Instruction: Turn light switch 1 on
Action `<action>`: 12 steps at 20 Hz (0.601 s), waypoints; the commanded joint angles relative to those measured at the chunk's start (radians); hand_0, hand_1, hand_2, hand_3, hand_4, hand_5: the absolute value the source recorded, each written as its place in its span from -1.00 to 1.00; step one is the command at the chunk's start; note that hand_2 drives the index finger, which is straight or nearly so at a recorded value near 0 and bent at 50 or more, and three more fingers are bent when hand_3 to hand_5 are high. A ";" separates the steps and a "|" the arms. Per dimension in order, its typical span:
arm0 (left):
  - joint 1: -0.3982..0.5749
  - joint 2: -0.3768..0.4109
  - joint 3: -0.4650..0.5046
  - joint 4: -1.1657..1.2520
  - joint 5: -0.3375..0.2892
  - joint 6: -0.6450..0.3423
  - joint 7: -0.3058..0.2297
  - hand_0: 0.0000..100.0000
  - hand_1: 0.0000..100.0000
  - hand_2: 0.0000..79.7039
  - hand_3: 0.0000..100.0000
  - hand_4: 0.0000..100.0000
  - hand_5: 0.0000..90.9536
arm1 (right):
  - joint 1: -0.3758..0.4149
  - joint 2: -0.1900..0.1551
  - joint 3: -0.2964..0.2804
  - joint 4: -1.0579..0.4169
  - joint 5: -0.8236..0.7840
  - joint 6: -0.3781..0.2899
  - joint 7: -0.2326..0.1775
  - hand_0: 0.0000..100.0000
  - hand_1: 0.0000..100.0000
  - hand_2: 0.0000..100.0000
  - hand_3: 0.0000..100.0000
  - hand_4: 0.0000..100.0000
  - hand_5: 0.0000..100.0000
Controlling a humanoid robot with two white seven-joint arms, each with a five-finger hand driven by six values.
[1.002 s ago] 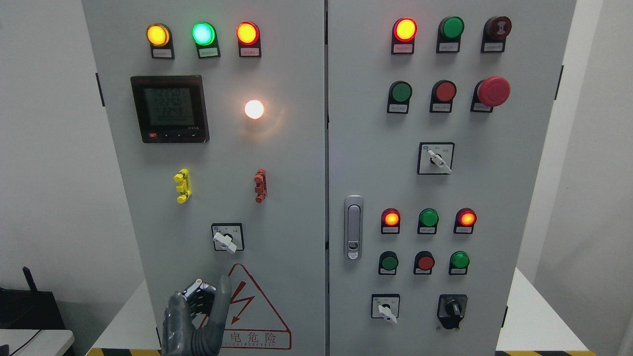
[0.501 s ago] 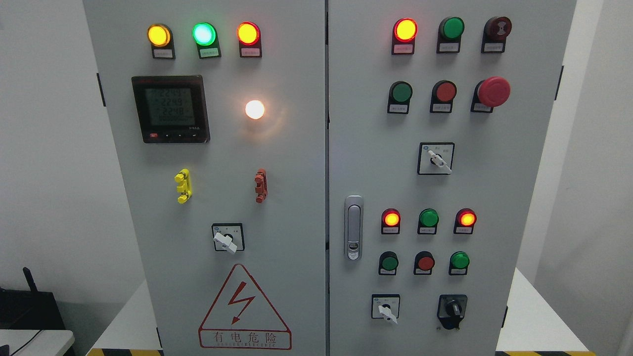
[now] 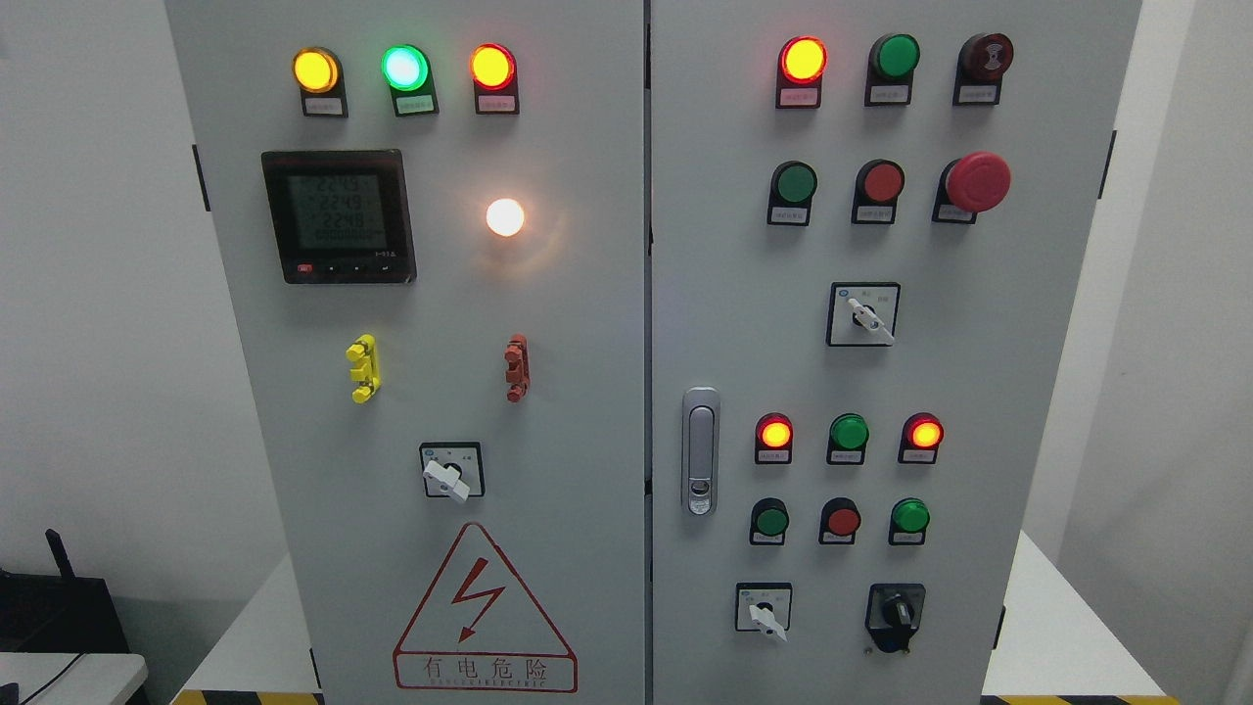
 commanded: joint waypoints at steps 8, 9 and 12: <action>-0.024 0.084 -0.137 1.032 -0.023 0.088 -0.177 -0.21 -0.63 -1.00 -1.00 -0.96 -1.00 | 0.000 0.000 0.020 0.000 -0.026 0.000 0.001 -0.76 -0.22 -1.00 -1.00 -1.00 -1.00; -0.032 0.084 -0.176 1.052 -0.023 0.092 -0.177 -0.19 -0.64 -1.00 -1.00 -0.98 -1.00 | 0.000 0.000 0.020 0.000 -0.026 0.000 0.001 -0.76 -0.22 -1.00 -1.00 -1.00 -1.00; -0.083 0.075 -0.295 1.098 -0.025 0.119 -0.163 -0.15 -0.69 -1.00 -1.00 -1.00 -1.00 | 0.000 0.000 0.020 0.000 -0.026 0.000 0.001 -0.76 -0.22 -1.00 -1.00 -1.00 -1.00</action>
